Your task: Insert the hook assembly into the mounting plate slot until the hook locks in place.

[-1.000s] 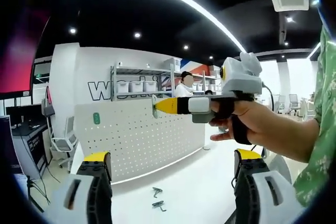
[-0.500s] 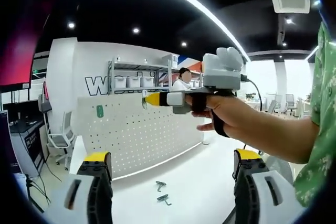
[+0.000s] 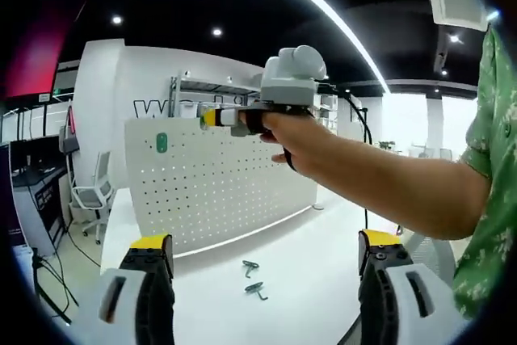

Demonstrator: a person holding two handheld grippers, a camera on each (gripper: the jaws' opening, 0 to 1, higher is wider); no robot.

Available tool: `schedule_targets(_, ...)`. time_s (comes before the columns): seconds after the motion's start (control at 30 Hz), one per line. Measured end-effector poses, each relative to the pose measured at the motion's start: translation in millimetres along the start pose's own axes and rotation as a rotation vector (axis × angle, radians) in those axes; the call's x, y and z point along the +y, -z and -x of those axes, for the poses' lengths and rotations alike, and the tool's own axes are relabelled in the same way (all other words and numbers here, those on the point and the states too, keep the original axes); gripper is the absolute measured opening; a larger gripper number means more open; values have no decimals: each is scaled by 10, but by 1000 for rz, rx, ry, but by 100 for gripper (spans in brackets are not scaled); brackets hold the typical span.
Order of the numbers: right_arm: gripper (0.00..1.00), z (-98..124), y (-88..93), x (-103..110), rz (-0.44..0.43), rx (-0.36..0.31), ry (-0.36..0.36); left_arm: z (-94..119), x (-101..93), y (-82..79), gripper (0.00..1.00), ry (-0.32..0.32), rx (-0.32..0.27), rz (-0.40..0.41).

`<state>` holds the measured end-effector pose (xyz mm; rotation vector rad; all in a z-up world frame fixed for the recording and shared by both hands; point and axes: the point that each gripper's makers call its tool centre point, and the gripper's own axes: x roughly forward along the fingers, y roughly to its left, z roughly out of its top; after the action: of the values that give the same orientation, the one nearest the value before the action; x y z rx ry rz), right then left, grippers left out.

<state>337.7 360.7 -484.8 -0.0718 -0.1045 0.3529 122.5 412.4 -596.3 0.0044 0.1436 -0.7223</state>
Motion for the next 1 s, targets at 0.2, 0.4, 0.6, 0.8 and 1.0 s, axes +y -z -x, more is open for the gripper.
schedule_targets(0.2, 2, -258, 87, -105, 17, 10, 44, -4, 96, 85, 97, -9, 9, 19)
schedule_targets(0.4, 2, -466, 215, -132, 24, 23, 69, -34, 139, 128, 97, -8, 15, 32)
schedule_targets(0.6, 2, -604, 319, -184, 28, 20, 99, -58, 199, 181, 96, -6, 19, 45)
schedule_targets(0.8, 2, -701, 382, -205, 30, 32, 114, -74, 240, 226, 96, -8, 28, 53)
schedule_targets(1.0, 2, -755, 419, -204, 40, 37, 123, -105, 234, 263, 95, 6, 34, 62)
